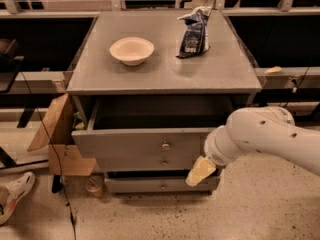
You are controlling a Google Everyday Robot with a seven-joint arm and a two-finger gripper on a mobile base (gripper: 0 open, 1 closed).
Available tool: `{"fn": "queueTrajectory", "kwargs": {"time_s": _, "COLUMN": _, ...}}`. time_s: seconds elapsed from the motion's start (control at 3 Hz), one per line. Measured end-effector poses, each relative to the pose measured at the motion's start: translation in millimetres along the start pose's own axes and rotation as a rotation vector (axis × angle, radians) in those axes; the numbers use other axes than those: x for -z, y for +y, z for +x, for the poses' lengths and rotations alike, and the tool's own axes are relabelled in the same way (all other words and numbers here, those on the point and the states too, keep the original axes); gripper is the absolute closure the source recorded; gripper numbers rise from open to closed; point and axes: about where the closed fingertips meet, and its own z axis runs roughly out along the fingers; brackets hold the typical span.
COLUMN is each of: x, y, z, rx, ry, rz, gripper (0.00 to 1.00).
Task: Close top drawer
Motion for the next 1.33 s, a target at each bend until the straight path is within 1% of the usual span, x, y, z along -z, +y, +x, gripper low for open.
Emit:
{"fn": "queueTrajectory", "kwargs": {"time_s": 0.33, "x": -3.7, "y": -12.0, "z": -9.7, "rx": 0.008, "ry": 0.002, "rz": 0.013, "gripper": 0.18}}
{"fn": "queueTrajectory", "kwargs": {"time_s": 1.0, "x": -31.3, "y": -71.7, "z": -54.7, "rx": 0.031, "ry": 0.026, "rz": 0.058, "gripper": 0.65}}
{"fn": "queueTrajectory", "kwargs": {"time_s": 1.33, "x": -43.8, "y": -90.0, "z": -66.8, "rx": 0.031, "ry": 0.046, "rz": 0.069, "gripper": 0.88}}
